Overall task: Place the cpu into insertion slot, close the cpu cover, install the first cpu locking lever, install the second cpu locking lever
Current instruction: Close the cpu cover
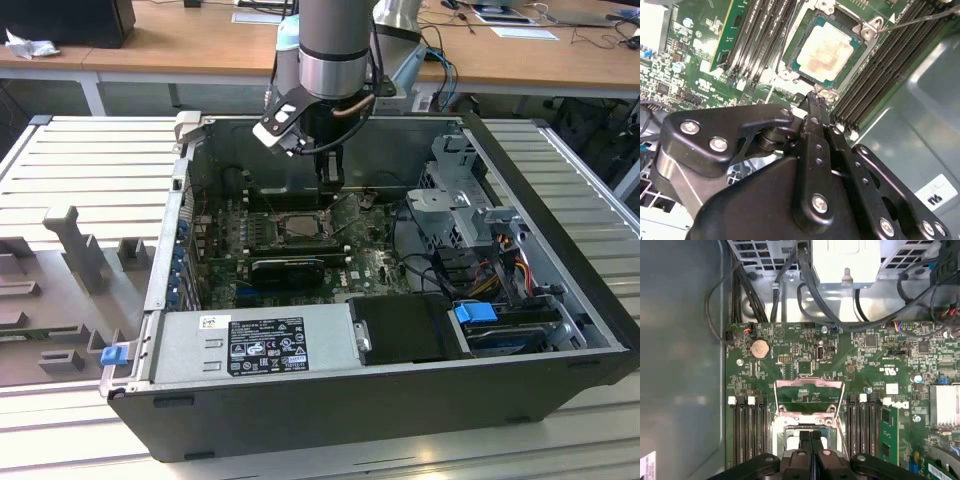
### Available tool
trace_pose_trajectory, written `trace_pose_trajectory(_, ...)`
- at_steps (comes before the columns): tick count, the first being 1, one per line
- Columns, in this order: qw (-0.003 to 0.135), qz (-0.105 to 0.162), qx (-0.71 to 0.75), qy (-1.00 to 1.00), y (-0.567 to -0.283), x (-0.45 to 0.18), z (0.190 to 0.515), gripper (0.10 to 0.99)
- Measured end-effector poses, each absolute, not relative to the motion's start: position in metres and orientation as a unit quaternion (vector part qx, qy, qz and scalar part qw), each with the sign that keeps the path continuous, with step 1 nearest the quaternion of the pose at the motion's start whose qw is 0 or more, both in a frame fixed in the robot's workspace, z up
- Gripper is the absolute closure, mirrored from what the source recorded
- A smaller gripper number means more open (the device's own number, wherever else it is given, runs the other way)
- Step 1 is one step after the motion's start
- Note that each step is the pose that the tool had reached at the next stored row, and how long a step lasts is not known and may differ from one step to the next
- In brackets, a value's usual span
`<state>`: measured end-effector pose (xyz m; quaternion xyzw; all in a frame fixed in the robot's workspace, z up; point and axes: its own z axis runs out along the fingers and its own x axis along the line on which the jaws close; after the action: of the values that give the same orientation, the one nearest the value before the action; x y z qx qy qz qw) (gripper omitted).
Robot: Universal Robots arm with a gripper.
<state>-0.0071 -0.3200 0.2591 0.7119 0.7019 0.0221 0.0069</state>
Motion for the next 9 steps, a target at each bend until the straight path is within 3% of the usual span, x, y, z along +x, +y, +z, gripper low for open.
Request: trace_pose_trajectory(9, 0.006, 0.020, 0.712, 0.702, -0.320, 0.028, 0.258, 0.980)
